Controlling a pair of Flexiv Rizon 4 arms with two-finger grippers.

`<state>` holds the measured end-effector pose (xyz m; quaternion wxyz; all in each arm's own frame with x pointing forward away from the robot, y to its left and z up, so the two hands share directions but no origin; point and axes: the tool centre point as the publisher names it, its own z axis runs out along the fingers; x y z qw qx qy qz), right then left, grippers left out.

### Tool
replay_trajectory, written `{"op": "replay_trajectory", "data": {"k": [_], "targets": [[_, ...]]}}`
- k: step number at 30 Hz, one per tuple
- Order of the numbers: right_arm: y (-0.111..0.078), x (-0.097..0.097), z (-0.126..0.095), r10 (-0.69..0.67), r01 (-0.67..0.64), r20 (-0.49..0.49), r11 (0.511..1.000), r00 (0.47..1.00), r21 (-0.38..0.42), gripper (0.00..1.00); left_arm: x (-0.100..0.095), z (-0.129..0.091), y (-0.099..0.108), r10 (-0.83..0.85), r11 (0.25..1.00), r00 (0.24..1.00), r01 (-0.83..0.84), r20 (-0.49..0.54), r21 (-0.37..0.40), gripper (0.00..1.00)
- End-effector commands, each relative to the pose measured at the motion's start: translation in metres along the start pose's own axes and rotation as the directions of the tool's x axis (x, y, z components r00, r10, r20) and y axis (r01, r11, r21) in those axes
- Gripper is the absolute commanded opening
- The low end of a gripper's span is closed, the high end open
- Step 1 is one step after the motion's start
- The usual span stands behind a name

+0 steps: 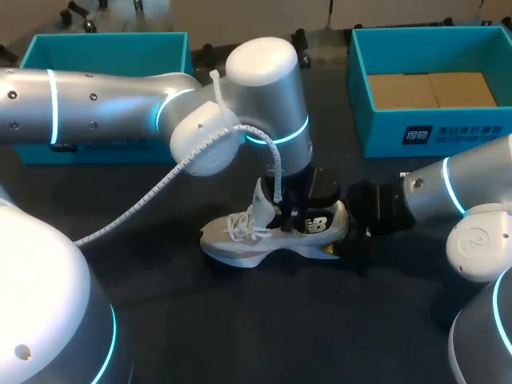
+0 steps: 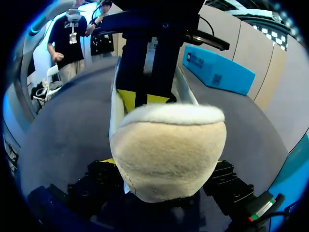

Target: Take the shoe out of the shoebox, open the shoe tongue, remove and reinsert the insole, then place the shoe into the shoebox

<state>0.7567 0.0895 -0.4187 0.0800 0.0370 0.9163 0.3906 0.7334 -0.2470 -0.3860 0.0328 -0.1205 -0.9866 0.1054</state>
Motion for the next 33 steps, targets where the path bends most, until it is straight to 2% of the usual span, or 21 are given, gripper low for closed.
{"op": "replay_trajectory", "data": {"k": [1, 7, 11, 18, 19, 21, 26, 29, 30, 32, 33], "targets": [[0.001, 0.001, 0.003, 0.001, -0.001, 0.003, 1.0, 1.0, 0.007, 0.0, -0.003, 0.007, -0.002, 0.0, 1.0, 1.0, 0.0, -0.005, -0.004, 0.22], [0.001, 0.001, 0.003, 0.001, -0.001, 0.003, 1.0, 1.0, 0.007, 0.0, -0.005, 0.015, 0.001, 0.0, 1.0, 1.0, 0.0, 0.014, -0.002, 0.22], [0.001, 0.001, 0.003, 0.001, -0.001, 0.003, 1.0, 1.0, 0.007, 0.0, -0.007, 0.025, 0.003, 0.004, 1.0, 0.998, -0.005, 0.068, 0.013, 0.35], [0.001, 0.001, 0.003, 0.001, -0.001, 0.003, 1.0, 1.0, 0.007, 0.0, -0.011, 0.041, 0.004, 0.005, 1.0, 0.993, -0.005, 0.115, 0.004, 0.46], [0.001, 0.001, 0.003, 0.001, -0.001, 0.003, 1.0, 1.0, 0.007, 0.0, -0.013, 0.045, 0.004, 0.004, 1.0, 0.993, -0.003, 0.119, -0.008, 0.55], [0.001, 0.001, 0.003, 0.001, -0.001, 0.003, 1.0, 1.0, 0.007, 0.0, -0.014, 0.048, 0.004, 0.002, 1.0, 0.992, -0.001, 0.128, -0.011, 0.55], [0.001, 0.001, 0.003, 0.001, -0.001, 0.003, 1.0, 1.0, 0.007, 0.0, -0.02, 0.054, 0.004, 0.012, 0.999, 0.989, -0.006, 0.147, -0.035, 0.44], [0.001, 0.001, 0.003, 0.001, -0.001, 0.003, 1.0, 1.0, 0.007, 0.0, -0.021, 0.056, 0.004, 0.016, 0.999, 0.99, -0.01, 0.141, -0.044, 0.25], [0.001, 0.001, 0.003, 0.001, -0.001, 0.003, 1.0, 1.0, 0.007, 0.0, -0.021, 0.056, 0.004, 0.017, 0.999, 0.99, -0.011, 0.14, -0.045, 0.15], [0.001, 0.001, 0.003, 0.001, -0.001, 0.003, 1.0, 1.0, 0.007, 0.0, -0.022, 0.058, 0.005, 0.017, 0.999, 0.991, -0.011, 0.135, -0.048, 0.03], [0.001, 0.001, 0.003, 0.001, -0.001, 0.003, 1.0, 1.0, 0.007, 0.0, -0.023, 0.058, 0.005, 0.016, 0.999, 0.991, -0.009, 0.134, -0.05, 0.0]]}}
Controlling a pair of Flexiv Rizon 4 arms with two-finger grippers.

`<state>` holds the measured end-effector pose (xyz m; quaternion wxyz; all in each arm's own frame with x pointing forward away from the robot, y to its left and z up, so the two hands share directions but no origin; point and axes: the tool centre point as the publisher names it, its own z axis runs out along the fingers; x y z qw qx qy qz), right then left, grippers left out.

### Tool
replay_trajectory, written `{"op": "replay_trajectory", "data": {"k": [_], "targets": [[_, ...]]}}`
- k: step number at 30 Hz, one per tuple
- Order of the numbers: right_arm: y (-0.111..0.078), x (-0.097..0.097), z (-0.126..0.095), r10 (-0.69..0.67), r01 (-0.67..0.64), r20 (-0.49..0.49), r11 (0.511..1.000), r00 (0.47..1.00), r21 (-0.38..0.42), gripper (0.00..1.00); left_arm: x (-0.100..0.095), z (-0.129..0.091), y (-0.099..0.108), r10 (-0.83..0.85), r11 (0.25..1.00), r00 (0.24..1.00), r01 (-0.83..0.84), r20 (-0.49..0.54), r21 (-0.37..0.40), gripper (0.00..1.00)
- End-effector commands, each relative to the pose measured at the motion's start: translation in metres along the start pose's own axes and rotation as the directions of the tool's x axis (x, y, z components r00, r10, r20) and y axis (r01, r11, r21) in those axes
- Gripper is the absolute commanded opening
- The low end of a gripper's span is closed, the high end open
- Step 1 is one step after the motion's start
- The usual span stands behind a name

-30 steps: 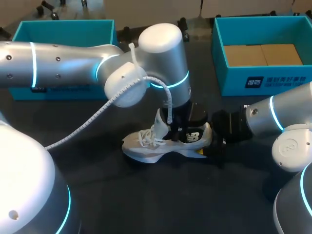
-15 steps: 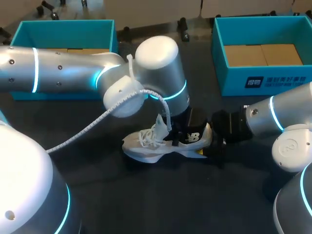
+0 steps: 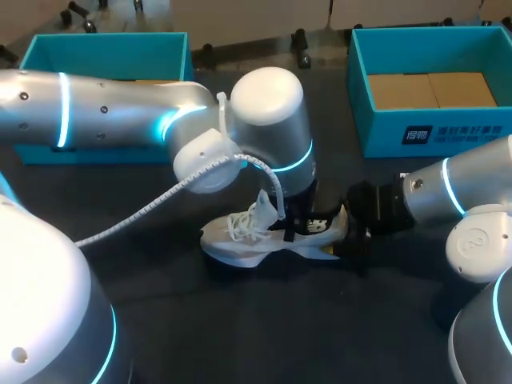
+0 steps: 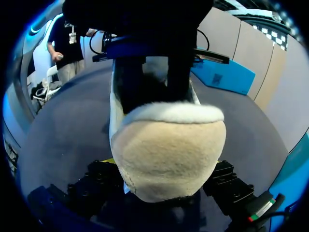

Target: Take the shoe out of the shoebox, open the shoe tongue, remove and reinsert the insole, then place the shoe into the shoebox

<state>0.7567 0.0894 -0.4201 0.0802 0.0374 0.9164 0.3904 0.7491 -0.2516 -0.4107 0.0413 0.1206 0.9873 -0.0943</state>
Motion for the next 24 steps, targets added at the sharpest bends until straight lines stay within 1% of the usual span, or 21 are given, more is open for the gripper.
{"op": "replay_trajectory", "data": {"k": [1, 5, 9, 13, 16, 24], "targets": [[0.002, 0.0, 0.002, 0.0, 0.0, 0.003, 1.0, 1.0, 0.007, 0.0, -0.001, 0.036, -0.001, -0.005, 1.0, 1.0, 0.005, -0.011, -0.01, 0.0], [0.002, 0.0, 0.002, 0.0, 0.0, 0.003, 1.0, 1.0, 0.007, 0.0, -0.003, 0.037, 0.002, -0.014, 1.0, 1.0, 0.014, -0.003, -0.016, 0.0], [0.002, 0.0, 0.002, 0.0, 0.0, 0.003, 1.0, 1.0, 0.007, 0.0, -0.01, 0.032, 0.006, -0.032, 0.999, 0.999, 0.033, 0.021, -0.019, 0.0], [0.002, 0.0, 0.002, 0.0, 0.0, 0.003, 1.0, 1.0, 0.007, 0.0, -0.013, 0.024, 0.009, -0.05, 0.999, 0.998, 0.051, 0.033, -0.013, 0.0], [0.002, 0.0, 0.002, 0.0, 0.0, 0.003, 1.0, 1.0, 0.007, 0.0, -0.015, 0.015, 0.012, -0.072, 0.997, 0.997, 0.072, 0.023, 0.0, 0.0], [0.002, 0.0, 0.002, 0.0, 0.0, 0.003, 1.0, 1.0, 0.007, 0.0, -0.014, -0.003, 0.015, -0.095, 0.995, 0.995, 0.094, 0.02, 0.033, 0.0]]}}
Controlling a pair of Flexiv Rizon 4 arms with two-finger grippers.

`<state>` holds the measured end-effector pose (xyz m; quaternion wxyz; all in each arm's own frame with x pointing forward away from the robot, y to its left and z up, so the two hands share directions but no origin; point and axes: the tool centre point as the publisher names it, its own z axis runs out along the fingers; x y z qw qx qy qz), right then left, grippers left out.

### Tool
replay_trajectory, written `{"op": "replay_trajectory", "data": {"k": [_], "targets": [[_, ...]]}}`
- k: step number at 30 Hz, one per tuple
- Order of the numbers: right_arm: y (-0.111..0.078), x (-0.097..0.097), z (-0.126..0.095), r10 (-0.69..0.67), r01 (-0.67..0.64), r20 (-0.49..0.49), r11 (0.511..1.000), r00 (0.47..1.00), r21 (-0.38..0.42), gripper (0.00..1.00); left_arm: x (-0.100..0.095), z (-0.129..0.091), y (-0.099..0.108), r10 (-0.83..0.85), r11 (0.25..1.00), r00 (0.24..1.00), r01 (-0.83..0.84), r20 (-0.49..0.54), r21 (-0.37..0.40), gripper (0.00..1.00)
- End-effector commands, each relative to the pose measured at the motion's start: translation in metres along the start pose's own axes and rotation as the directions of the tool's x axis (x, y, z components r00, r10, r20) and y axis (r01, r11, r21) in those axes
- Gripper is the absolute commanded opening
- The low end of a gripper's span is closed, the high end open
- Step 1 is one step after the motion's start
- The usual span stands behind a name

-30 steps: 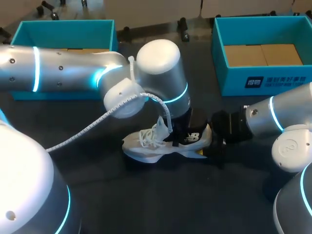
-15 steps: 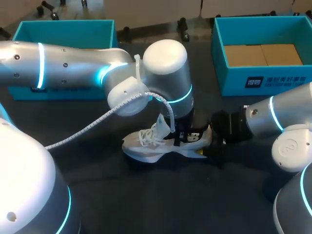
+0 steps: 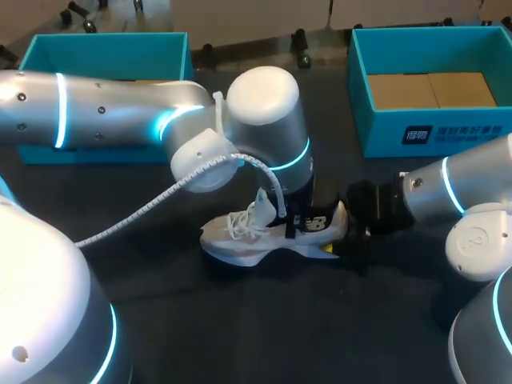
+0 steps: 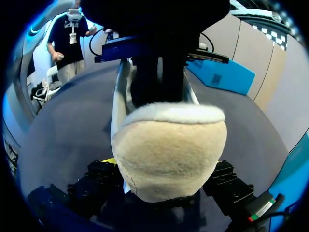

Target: Take the shoe out of the shoebox, open the shoe tongue, remove and reinsert the insole, then place the shoe into the shoebox

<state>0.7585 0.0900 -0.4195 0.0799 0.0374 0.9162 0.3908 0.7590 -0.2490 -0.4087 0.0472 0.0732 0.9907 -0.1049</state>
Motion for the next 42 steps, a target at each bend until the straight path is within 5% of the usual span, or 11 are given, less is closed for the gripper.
{"op": "replay_trajectory", "data": {"k": [1, 26, 42], "targets": [[0.001, 0.002, 0.002, 0.0, 0.0, 0.003, 1.0, 1.0, 0.008, 0.0, -0.005, -0.004, 0.009, -0.001, 1.0, 1.0, 0.001, -0.002, 0.018, 0.0], [0.001, 0.002, 0.002, 0.0, 0.0, 0.003, 1.0, 1.0, 0.008, 0.0, -0.007, -0.057, 0.014, -0.081, 0.987, 0.986, 0.099, -0.148, 0.123, 0.0], [0.001, 0.002, 0.002, 0.0, 0.0, 0.003, 1.0, 1.0, 0.008, 0.0, 0.011, -0.089, 0.012, -0.046, 0.955, 0.952, 0.131, -0.303, 0.267, 0.0]]}}
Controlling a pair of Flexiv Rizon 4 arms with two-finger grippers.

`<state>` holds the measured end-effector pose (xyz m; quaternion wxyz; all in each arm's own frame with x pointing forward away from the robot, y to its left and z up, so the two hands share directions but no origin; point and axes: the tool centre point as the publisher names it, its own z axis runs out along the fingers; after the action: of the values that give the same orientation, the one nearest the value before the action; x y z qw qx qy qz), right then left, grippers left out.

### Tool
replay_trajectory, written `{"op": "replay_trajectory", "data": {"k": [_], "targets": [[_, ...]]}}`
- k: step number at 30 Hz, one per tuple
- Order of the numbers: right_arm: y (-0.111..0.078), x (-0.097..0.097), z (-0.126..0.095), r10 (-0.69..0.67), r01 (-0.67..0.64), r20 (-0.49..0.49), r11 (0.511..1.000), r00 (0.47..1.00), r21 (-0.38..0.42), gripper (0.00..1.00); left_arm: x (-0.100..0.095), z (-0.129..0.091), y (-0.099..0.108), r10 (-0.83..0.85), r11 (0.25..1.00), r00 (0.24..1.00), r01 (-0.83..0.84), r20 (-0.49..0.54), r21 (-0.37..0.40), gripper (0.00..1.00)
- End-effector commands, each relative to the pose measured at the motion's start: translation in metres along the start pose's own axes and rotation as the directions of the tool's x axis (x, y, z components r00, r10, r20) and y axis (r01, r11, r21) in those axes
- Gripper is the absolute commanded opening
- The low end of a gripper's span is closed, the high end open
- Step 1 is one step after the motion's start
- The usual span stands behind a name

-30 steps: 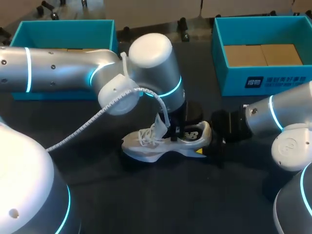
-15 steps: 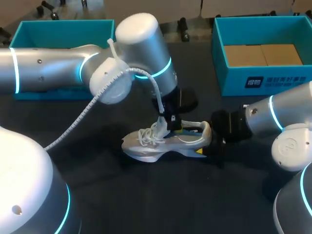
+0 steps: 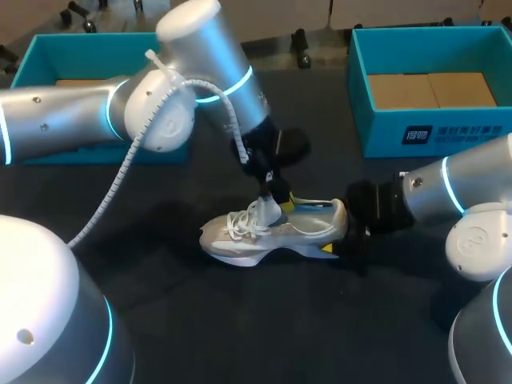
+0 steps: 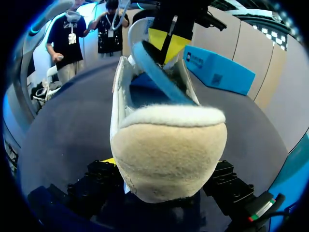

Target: Take the shoe out of the shoebox, open the shoe tongue, remove and reinsert the insole, then place the shoe into the shoebox

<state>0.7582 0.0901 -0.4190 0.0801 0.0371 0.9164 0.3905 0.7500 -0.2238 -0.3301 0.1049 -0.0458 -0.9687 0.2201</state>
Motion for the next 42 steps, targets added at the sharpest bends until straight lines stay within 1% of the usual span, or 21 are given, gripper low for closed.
{"op": "replay_trajectory", "data": {"k": [1, 5, 12, 13, 18, 21, 23, 27, 31, 35, 36, 38, 40, 42], "targets": [[0.001, 0.002, 0.002, 0.001, -0.001, 0.003, 1.0, 1.0, 0.007, 0.0, 0.011, -0.006, 0.002, 0.01, 0.999, 1.0, -0.009, -0.023, 0.032, 0.0], [0.001, 0.002, 0.002, 0.001, -0.001, 0.003, 1.0, 1.0, 0.007, 0.0, 0.017, -0.007, -0.006, 0.017, 0.998, 0.998, -0.014, -0.053, 0.063, 0.0], [0.001, 0.002, 0.002, 0.001, -0.001, 0.003, 1.0, 1.0, 0.007, 0.0, 0.028, -0.008, -0.016, 0.042, 0.996, 0.996, -0.036, -0.083, 0.081, 0.0], [0.001, 0.002, 0.002, 0.001, -0.001, 0.003, 1.0, 1.0, 0.007, 0.0, 0.03, -0.007, -0.016, 0.043, 0.995, 0.994, -0.034, -0.101, 0.093, 0.0], [0.001, 0.002, 0.002, 0.001, -0.001, 0.003, 1.0, 1.0, 0.007, 0.0, 0.035, -0.002, -0.02, 0.044, 0.993, 0.991, -0.029, -0.129, 0.11, 0.0], [0.001, 0.002, 0.002, 0.001, -0.001, 0.003, 1.0, 1.0, 0.007, 0.0, 0.039, 0.002, -0.025, 0.071, 0.992, 0.989, -0.055, -0.132, 0.115, 0.0], [0.001, 0.002, 0.002, 0.001, -0.001, 0.003, 1.0, 1.0, 0.007, 0.0, 0.04, 0.004, -0.026, 0.103, 0.987, 0.983, -0.083, -0.149, 0.138, 0.0], [0.001, 0.002, 0.002, 0.001, -0.001, 0.003, 1.0, 1.0, 0.007, 0.0, 0.044, 0.001, -0.035, 0.123, 0.983, 0.982, -0.1, -0.144, 0.154, 0.0], [0.001, 0.002, 0.002, 0.001, -0.001, 0.003, 1.0, 1.0, 0.007, 0.0, 0.045, 0.007, -0.046, 0.128, 0.982, 0.981, -0.105, -0.148, 0.155, 0.0], [0.001, 0.002, 0.002, 0.001, -0.001, 0.003, 1.0, 1.0, 0.007, 0.0, 0.045, 0.011, -0.049, 0.14, 0.981, 0.981, -0.119, -0.135, 0.156, 0.0], [0.001, 0.002, 0.002, 0.001, -0.001, 0.003, 1.0, 1.0, 0.007, 0.0, 0.044, 0.012, -0.049, 0.148, 0.979, 0.98, -0.126, -0.131, 0.159, 0.09], [0.001, 0.002, 0.002, 0.001, -0.001, 0.003, 1.0, 1.0, 0.007, 0.0, 0.045, 0.012, -0.047, 0.184, 0.972, 0.977, -0.165, -0.105, 0.166, 0.36], [0.001, 0.002, 0.002, 0.001, -0.001, 0.003, 1.0, 1.0, 0.007, 0.0, 0.044, 0.012, -0.046, 0.21, 0.967, 0.975, -0.195, -0.077, 0.165, 0.35], [0.001, 0.002, 0.002, 0.001, -0.001, 0.003, 1.0, 1.0, 0.007, 0.0, 0.044, 0.01, -0.045, 0.222, 0.965, 0.973, -0.211, -0.056, 0.156, 0.37]]}}
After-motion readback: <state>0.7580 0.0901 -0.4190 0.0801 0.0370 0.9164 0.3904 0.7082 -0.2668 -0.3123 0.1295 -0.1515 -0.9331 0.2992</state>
